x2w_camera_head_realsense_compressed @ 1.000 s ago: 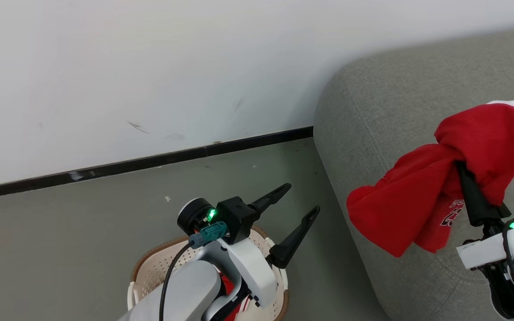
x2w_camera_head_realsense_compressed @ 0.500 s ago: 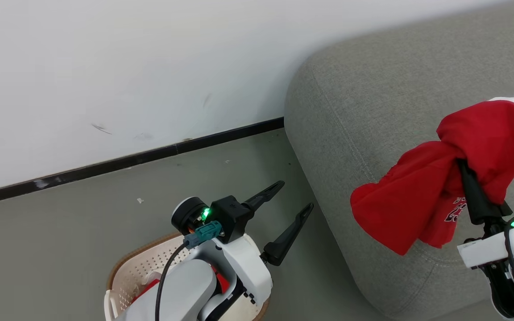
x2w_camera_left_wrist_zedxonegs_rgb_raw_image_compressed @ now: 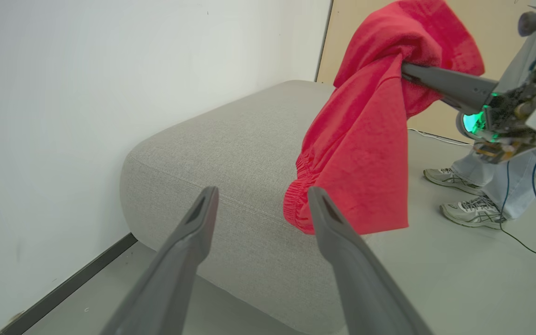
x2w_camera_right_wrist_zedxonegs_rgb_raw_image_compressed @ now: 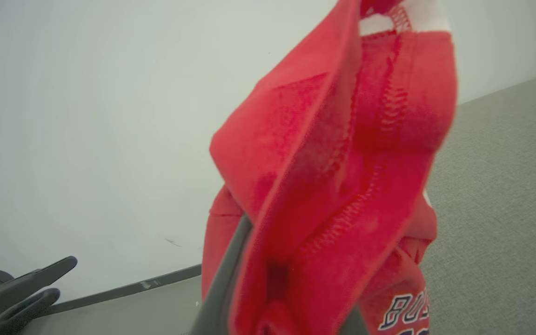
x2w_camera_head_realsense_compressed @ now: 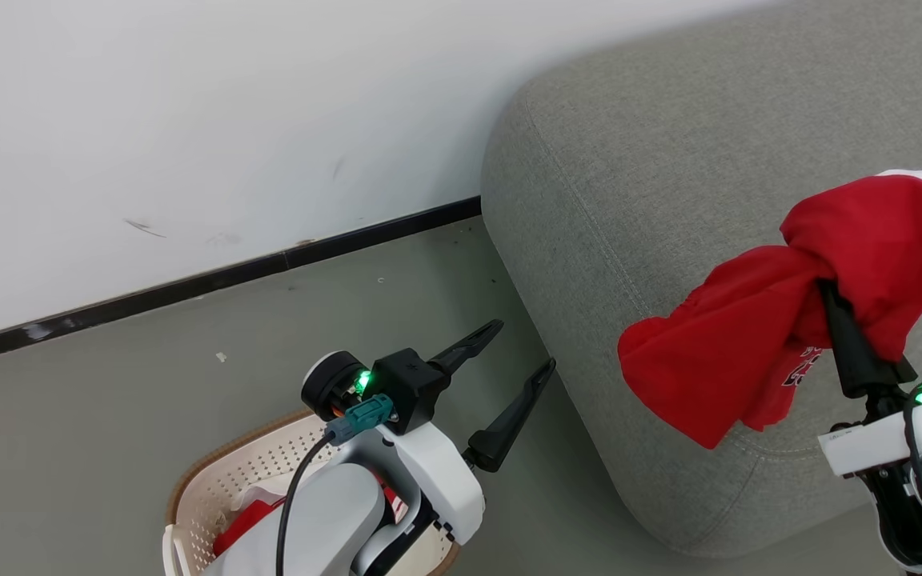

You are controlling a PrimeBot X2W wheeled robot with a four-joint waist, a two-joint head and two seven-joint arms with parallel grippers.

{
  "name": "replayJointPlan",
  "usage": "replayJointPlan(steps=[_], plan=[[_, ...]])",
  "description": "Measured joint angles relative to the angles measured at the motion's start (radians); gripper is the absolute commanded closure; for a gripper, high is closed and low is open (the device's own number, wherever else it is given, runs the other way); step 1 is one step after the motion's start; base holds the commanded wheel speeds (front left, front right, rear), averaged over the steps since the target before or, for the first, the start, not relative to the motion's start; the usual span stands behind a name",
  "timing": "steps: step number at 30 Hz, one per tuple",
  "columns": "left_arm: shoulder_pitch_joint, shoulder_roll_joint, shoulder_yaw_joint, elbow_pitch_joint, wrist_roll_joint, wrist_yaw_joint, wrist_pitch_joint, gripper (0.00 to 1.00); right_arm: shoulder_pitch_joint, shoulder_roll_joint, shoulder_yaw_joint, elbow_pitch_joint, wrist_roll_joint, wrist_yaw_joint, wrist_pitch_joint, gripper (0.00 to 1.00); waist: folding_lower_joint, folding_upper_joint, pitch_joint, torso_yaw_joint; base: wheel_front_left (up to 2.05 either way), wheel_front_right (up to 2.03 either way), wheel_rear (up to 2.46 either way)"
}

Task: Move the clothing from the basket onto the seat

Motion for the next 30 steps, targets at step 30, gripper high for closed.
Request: replayJointPlan(steps=[30], plan=[[-0.004, 0.003, -0.006, -0.026, 0.021, 0.025, 0.024, 0.00, -0.228, -0.103, -0.035, 0.124, 0.046, 0.000, 0.000, 1.00, 0.0000, 0.0000, 0.083, 0.027, 0.00, 0.00, 0.00]])
